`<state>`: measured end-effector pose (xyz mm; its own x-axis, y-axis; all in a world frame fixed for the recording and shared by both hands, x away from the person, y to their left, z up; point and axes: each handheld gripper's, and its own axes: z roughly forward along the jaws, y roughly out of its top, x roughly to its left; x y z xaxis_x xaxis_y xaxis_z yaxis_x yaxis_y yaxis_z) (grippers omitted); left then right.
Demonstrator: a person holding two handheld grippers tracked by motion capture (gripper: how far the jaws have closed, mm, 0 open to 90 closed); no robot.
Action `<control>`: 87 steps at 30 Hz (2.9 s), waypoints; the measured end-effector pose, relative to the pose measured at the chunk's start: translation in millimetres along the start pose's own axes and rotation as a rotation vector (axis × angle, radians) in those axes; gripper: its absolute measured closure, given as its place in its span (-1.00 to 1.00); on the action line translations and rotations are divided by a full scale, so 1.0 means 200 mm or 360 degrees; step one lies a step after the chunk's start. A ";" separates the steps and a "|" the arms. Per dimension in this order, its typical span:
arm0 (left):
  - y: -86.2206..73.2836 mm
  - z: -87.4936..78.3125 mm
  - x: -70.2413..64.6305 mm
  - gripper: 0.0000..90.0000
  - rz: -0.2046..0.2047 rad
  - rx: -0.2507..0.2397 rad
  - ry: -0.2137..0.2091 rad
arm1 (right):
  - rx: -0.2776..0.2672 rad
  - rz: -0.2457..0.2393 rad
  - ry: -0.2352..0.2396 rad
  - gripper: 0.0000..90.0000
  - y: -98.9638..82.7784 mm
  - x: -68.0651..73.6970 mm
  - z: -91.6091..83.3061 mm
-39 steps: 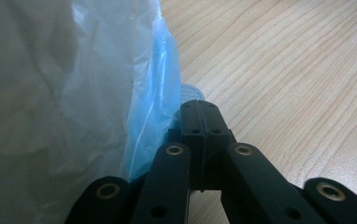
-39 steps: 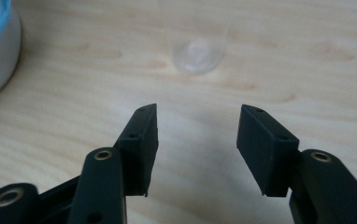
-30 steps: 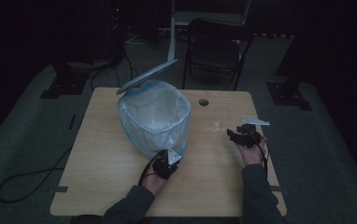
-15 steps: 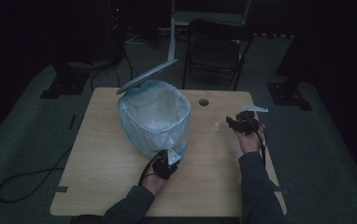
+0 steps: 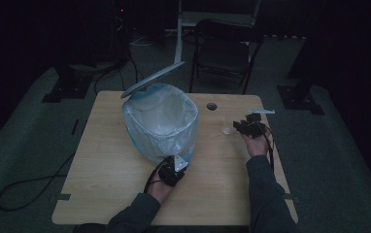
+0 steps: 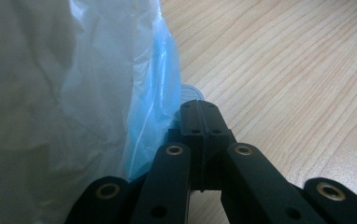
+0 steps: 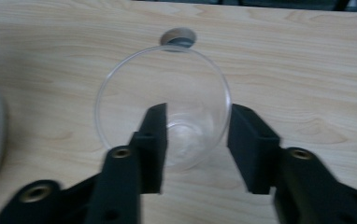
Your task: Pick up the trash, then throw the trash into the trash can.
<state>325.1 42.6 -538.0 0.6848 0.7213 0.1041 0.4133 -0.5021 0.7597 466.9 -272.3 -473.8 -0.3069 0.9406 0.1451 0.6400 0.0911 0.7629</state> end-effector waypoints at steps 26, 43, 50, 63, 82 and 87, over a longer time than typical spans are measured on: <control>0.00 0.00 0.00 1.00 0.0000 0.0003 -0.0002 | -0.0090 -0.0091 0.0060 0.92 -0.15 0.02 -0.15; 0.00 0.00 0.00 1.00 -0.0003 -0.0001 -0.0002 | -0.0167 -0.0188 0.0094 0.92 -0.09 0.10 -0.27; 0.00 0.00 0.00 1.00 -0.0003 -0.0003 0.0003 | -0.0186 -0.0216 0.0101 0.92 -0.06 0.12 -0.30; 0.00 0.00 0.00 1.00 0.0012 -0.0011 0.0000 | -0.0183 -0.0222 0.0110 0.92 -0.06 0.12 -0.30; 0.00 0.00 0.00 1.00 -0.0009 -0.0002 0.0000 | -0.0220 -0.0238 0.0136 0.92 -0.03 0.14 -0.34; 0.00 0.00 0.00 1.00 -0.0012 -0.0002 0.0001 | -0.0244 -0.0256 0.0151 0.92 -0.01 0.17 -0.37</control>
<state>324.9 42.2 -538.1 0.6815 0.7251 0.0989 0.4174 -0.4961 0.7613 403.5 -264.9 -423.9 -0.4659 0.8823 0.0671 0.4651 0.1797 0.8668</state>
